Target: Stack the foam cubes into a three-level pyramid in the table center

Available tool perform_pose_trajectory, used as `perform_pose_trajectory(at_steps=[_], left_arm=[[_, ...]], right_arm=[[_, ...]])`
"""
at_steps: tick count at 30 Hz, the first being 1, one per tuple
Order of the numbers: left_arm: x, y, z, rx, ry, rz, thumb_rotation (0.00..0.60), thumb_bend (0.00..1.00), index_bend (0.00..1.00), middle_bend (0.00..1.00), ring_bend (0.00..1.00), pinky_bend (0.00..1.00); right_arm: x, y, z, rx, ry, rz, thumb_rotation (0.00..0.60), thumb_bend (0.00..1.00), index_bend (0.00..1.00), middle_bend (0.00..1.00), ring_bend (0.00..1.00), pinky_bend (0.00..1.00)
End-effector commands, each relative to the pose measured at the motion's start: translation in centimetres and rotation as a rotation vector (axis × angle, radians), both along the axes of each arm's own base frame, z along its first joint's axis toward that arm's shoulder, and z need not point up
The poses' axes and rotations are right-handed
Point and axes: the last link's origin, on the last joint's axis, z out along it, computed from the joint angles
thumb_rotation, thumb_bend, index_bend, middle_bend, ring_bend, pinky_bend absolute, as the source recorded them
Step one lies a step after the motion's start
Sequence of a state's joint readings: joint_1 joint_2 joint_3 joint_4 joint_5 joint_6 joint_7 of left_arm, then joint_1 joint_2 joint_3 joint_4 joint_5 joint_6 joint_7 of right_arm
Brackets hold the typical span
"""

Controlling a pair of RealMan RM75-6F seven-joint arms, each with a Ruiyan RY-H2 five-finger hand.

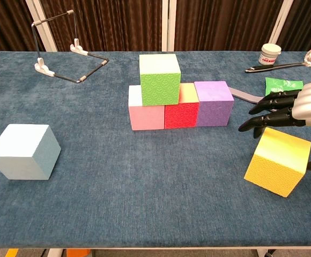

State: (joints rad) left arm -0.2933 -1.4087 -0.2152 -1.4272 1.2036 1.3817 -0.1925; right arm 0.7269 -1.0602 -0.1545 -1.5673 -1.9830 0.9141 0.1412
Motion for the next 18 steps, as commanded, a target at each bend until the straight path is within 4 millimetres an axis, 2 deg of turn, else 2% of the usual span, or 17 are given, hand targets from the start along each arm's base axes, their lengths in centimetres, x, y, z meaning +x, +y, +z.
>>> perform_pose_trajectory(at_steps=[1, 5, 13, 15, 18], left_arm=[[0.1, 0.0, -0.2, -0.003, 0.000, -0.001, 0.600, 0.19, 0.12, 0.12, 0.05, 0.11], [0.2, -0.1, -0.4, -0.010, 0.001, -0.008, 0.600, 0.19, 0.12, 0.12, 0.05, 0.11], [0.6, -0.5, 0.3, 0.007, -0.061, -0.031, 0.600, 0.19, 0.12, 0.12, 0.05, 0.11], [0.8, -0.6, 0.6, 0.033, -0.016, -0.060, 0.600, 0.19, 0.12, 0.12, 0.05, 0.11], [0.7, -0.8, 0.7, 0.052, 0.054, -0.107, 0.600, 0.19, 0.13, 0.12, 0.05, 0.11]], right_arm=[[-0.4, 0.1, -0.1, 0.003, -0.005, -0.005, 0.600, 0.27, 0.00, 0.35, 0.00, 0.00], [-0.4, 0.3, 0.7, -0.016, -0.040, -0.022, 0.600, 0.31, 0.00, 0.44, 0.00, 0.00], [2.0, 0.3, 6.5, -0.178, -0.225, -0.128, 0.600, 0.31, 0.00, 0.49, 0.05, 0.00], [2.9, -0.2, 7.7, -0.239, -0.229, -0.138, 0.600, 0.31, 0.00, 0.50, 0.05, 0.00], [4.6, -1.4, 8.4, -0.315, -0.228, -0.162, 0.600, 0.30, 0.00, 0.51, 0.05, 0.00]])
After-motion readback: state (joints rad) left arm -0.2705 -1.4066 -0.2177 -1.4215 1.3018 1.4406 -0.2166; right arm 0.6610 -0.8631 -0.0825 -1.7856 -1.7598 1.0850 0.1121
